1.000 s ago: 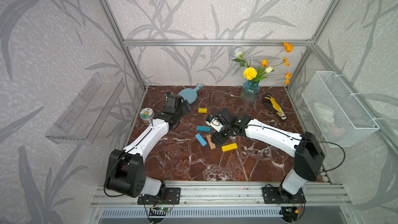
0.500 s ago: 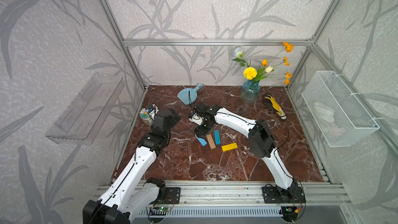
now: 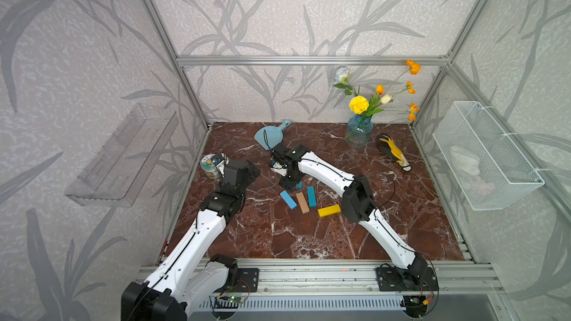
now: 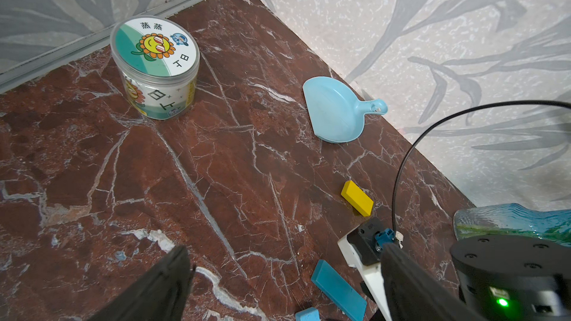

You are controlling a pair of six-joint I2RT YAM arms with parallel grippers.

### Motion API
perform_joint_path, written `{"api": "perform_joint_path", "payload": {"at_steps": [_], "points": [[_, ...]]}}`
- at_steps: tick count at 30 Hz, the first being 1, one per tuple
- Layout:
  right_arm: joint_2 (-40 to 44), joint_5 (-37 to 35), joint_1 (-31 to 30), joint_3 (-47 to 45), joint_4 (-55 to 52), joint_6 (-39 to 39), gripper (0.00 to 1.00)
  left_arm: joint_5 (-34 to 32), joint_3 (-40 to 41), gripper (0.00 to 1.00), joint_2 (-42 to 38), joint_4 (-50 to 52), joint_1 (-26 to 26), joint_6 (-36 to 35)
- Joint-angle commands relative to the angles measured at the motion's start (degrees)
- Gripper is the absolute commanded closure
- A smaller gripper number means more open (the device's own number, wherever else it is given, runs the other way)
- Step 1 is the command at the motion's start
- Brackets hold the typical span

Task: Assemble a giraffe with building blocks
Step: Pick up the building block from the center of the board.

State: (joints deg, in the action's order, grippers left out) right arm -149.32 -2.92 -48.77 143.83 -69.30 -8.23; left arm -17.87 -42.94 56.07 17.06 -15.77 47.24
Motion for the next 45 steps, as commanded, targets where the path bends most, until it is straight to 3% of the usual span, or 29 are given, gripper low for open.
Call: {"api": "perform_joint_path", "payload": {"at_steps": [1,16,22,26,29,38,45], "points": [[-1.20,-0.61,0.69,1.76,-1.25,-0.91,0.28,0.29,0.91,0.04,-0.29,-1.12,-0.23,-1.04],[-5.54,4.03,2.28,4.37,0.35,-0.78,0.31,0.53,0.66,0.04,0.61,-1.38,-0.24,-2.07],[-5.85,4.55,2.28,3.70,-0.58,-0.61,0.52,0.36,0.74,0.04,0.95,-1.94,-0.31,-2.55],[-4.75,4.33,2.19,2.61,-0.58,0.53,0.56,0.18,0.72,0.04,1.23,-2.24,-0.31,-2.60],[-3.42,4.42,2.04,2.02,-0.61,1.92,0.66,0.20,0.70,0.04,1.23,-2.21,-0.31,-2.67],[1.83,-3.28,1.14,1.69,0.23,8.57,0.93,0.61,0.68,0.04,1.13,-2.42,-0.31,-3.29],[3.70,-9.13,0.63,4.62,-2.06,20.73,1.00,0.49,0.52,0.04,1.36,-2.50,-0.31,-3.47]]}}
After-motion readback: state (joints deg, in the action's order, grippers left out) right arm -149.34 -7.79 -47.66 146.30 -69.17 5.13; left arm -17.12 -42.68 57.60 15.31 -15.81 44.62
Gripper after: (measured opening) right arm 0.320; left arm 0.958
